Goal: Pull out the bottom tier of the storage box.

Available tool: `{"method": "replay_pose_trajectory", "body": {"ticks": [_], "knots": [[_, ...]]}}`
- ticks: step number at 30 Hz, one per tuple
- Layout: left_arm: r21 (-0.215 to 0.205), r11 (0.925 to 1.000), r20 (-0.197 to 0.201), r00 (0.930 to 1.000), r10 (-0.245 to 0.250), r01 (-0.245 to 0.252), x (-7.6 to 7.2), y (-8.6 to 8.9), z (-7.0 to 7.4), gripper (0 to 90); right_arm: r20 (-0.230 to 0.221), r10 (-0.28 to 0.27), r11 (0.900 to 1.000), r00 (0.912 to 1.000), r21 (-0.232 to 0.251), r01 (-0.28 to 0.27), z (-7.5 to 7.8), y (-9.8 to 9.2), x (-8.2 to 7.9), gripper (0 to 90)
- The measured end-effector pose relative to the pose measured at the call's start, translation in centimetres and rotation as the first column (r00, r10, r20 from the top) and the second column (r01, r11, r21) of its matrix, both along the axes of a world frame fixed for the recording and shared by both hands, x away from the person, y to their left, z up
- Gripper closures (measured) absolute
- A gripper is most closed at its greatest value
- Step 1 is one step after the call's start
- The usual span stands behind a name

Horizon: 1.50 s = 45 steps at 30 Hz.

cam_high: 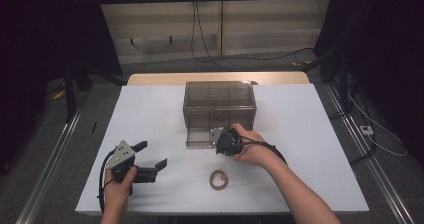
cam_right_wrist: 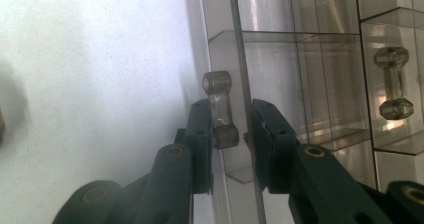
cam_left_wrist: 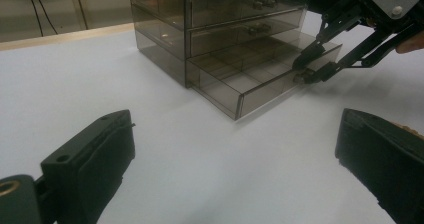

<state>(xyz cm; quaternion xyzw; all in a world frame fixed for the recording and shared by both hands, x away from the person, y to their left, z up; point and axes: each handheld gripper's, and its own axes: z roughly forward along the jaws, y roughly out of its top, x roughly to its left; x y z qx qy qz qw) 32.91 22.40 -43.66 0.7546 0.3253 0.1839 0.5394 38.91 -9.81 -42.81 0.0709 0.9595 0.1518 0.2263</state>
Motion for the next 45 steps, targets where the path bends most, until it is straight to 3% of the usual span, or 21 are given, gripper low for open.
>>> {"method": "replay_pose_trajectory", "body": {"ticks": [18,25,31,38,45], "knots": [[-0.003,1.0,0.0,1.0,-0.001,0.001,0.0,0.0,0.0,2.7,-0.001,-0.006,1.0,1.0,0.022,0.006,0.0,-0.2,-0.1,70.2],[-0.002,1.0,-0.001,1.0,-0.003,0.003,0.0,-0.1,0.0,2.7,-0.002,-0.026,0.999,0.9997,0.047,0.026,-0.1,-0.4,-0.3,66.8],[-0.003,1.0,-0.001,1.0,-0.002,0.002,0.0,-0.1,0.0,2.7,-0.002,-0.046,0.994,0.9989,0.104,0.046,0.3,-0.8,-0.5,61.3],[0.0,1.0,-0.001,1.0,-0.002,0.002,0.0,-0.1,0.0,2.7,-0.018,-0.109,0.973,0.9939,0.202,0.111,0.4,-1.6,-1.1,51.4],[0.005,1.0,0.0,1.0,-0.002,0.002,0.0,-0.1,0.0,2.7,-0.042,-0.169,0.936,0.9847,0.307,0.174,0.5,-2.7,-1.8,44.4]]}}
